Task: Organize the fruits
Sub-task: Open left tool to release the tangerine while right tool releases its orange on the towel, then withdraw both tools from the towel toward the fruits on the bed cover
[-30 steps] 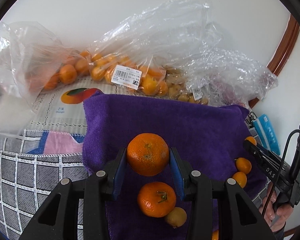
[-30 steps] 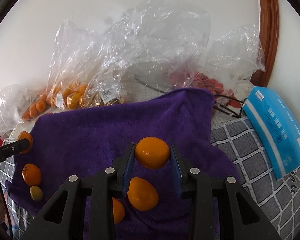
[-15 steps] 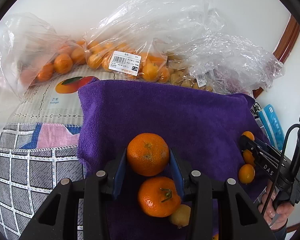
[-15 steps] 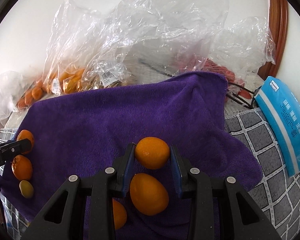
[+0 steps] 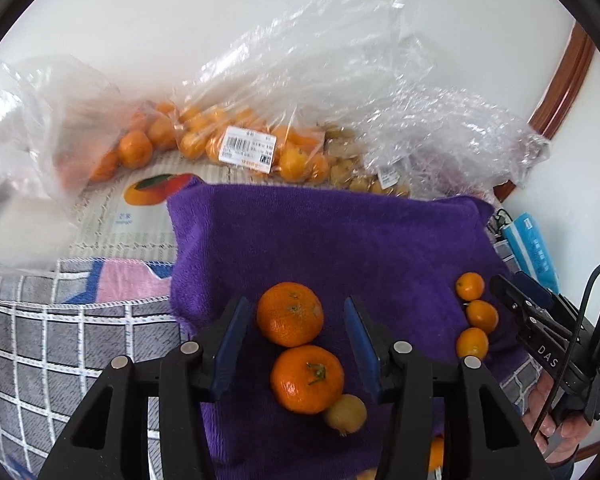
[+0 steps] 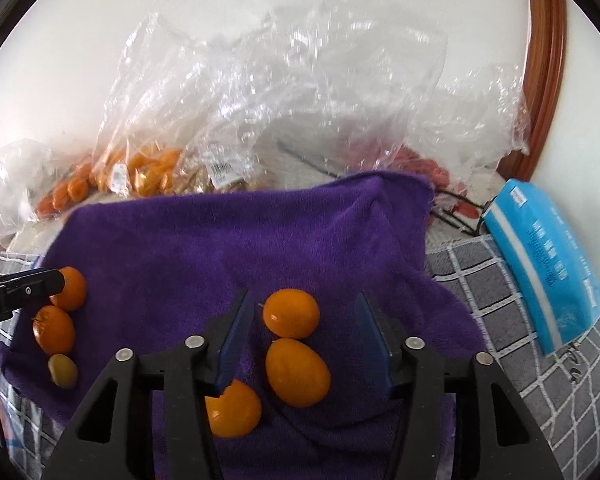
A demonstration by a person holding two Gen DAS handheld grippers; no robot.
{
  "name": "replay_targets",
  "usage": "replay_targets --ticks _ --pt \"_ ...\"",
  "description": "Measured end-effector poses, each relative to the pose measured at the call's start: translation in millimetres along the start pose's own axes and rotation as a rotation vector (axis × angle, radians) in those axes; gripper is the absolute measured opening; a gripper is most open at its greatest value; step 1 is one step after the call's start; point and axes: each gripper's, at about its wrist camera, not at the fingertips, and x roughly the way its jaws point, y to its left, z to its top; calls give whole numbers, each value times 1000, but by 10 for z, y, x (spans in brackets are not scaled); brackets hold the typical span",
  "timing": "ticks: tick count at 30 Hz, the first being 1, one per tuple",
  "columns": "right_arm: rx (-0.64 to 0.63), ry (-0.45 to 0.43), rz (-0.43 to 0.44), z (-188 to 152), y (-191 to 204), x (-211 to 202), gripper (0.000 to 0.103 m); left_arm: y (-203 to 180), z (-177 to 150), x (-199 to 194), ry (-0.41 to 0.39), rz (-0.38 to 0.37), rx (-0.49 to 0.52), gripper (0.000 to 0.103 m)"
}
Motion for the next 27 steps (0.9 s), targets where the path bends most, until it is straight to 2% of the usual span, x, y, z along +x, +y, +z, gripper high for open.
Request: replay_targets --ticks 2,8,11,13,17,21,24,27 --pt "0 -14 -6 28 35 -150 65 -16 -22 -140 -20 8 6 51" --pt "-10 -86 -22 -44 179 -674 65 -47 -247 -555 -106 7 13 51" --pt "-25 -126 -7 -154 262 -915 65 -52 -406 -678 -115 37 20 51" --pt "-48 -143 -4 -238 315 -1052 65 -69 -538 -786 -126 29 27 51" --pt "-66 -144 -8 -396 375 -1203 65 -128 -757 -960 -155 60 62 51" --pt "-31 -129 35 -557 374 -1336 65 -175 -964 -1120 -196 114 87 51" --pt "-32 -119 45 -648 406 -1423 65 -190 -1094 -1202 -223 119 84 51" --pt "-48 -139 14 -747 439 -1537 65 -187 -1174 -1217 -202 96 63 51"
